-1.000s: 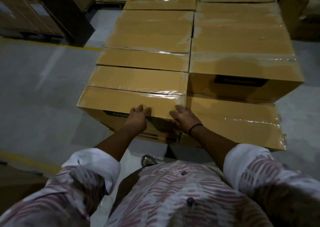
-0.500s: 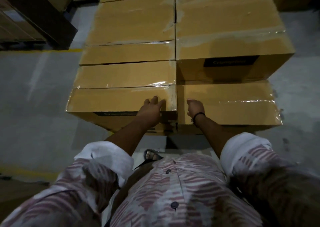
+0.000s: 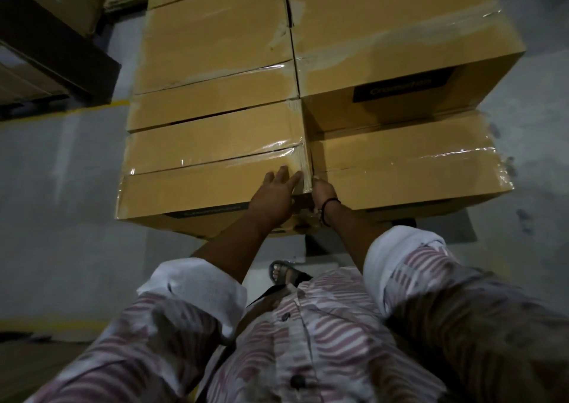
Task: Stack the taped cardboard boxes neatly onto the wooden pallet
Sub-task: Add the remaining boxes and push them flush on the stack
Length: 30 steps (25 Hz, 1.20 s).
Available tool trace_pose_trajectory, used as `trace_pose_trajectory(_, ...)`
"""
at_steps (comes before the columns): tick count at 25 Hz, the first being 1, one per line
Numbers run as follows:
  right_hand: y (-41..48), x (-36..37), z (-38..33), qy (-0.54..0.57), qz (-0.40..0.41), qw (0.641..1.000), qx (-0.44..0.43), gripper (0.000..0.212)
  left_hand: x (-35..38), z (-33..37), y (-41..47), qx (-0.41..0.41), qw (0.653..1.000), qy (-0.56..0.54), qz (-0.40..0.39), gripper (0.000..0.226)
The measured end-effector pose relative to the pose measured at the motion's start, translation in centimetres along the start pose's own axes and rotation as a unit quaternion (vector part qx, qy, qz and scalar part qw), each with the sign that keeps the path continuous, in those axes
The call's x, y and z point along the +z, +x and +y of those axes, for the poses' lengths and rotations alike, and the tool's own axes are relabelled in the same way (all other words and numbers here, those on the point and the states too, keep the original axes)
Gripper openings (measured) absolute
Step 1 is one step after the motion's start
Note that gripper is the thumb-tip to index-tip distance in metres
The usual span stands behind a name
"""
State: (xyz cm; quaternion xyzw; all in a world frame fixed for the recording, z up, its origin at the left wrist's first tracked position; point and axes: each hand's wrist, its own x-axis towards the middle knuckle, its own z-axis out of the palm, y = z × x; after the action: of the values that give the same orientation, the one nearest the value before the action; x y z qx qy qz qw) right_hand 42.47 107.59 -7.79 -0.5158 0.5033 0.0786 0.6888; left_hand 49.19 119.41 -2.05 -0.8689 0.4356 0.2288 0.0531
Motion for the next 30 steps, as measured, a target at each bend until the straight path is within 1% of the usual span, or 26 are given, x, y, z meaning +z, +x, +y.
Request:
trace_pose_trajectory(3,-0.1,0.2,-0.1,0.020,0.006,1.000,-0.003,0.035,0.2,-0.2,0.0,0.003,1.000,-0.001,0.001,0.077)
trace_pose_trajectory(5,0.0,0.4,-0.3,0.014,0.006,1.000,-0.008,0.036,0.4,-0.4,-0.2,0.002,1.000,0.002,0.005,0.078)
trace_pose_trajectory(8,0.0,1.2,-0.1,0.040,0.008,0.999,0.007,0.033,0.6,-0.8,-0.6,-0.007,1.000,-0.005,0.005,0.079)
trace_pose_trajectory(10,-0.2,1.5,-0.2,0.037,0.015,0.999,0.010,0.036,0.3,-1.2,-0.6,-0.008,1.000,-0.010,-0.001,0.080)
trace_pose_trajectory(13,0.1,1.4,-0.2,-0.008,0.014,1.000,-0.024,0.041,0.1,-1.1,-0.6,-0.002,1.000,-0.010,-0.010,0.079)
trace_pose_trajectory(15,-0.2,1.5,-0.2,-0.010,0.028,0.999,-0.031,0.044,0.3,-0.9,-0.5,-0.007,1.000,-0.014,-0.017,0.079)
trace_pose_trajectory(17,-0.2,1.7,-0.2,-0.023,0.069,0.996,-0.054,0.049,0.3,-1.0,-0.6,-0.011,1.000,-0.020,-0.017,0.080)
trace_pose_trajectory(18,-0.4,1.9,-0.2,-0.048,0.082,0.992,-0.088,0.049,0.2,-1.1,-0.6,-0.008,0.999,-0.028,-0.015,0.079)
trace_pose_trajectory(20,-0.9,2.3,-0.3,-0.131,0.099,0.970,-0.179,0.049,0.1,-1.7,-0.8,-0.001,0.999,-0.050,-0.010,0.077)
trace_pose_trajectory(21,-1.0,2.5,-0.2,-0.189,0.102,0.951,-0.221,0.051,0.0,-2.0,-1.1,-0.002,0.998,-0.058,-0.008,0.076)
trace_pose_trajectory(23,-2.0,3.2,-0.8,-0.304,0.092,0.906,-0.280,0.056,0.0,-3.3,-2.0,-0.020,0.997,-0.073,0.004,0.073)
trace_pose_trajectory(26,-3.6,5.2,-2.7,-0.428,0.071,0.831,-0.350,0.060,-0.1,-6.6,-3.4,-0.075,0.991,-0.101,0.035,0.069)
trace_pose_trajectory(28,-4.3,7.0,-3.8,-0.486,0.044,0.784,-0.384,0.062,-0.5,-8.9,-4.1,-0.115,0.983,-0.130,0.057,0.061)
trace_pose_trajectory(30,-5.0,10.2,-5.0,-0.521,0.013,0.756,-0.395,0.060,-1.1,-11.9,-5.0,-0.142,0.974,-0.152,0.091,0.057)
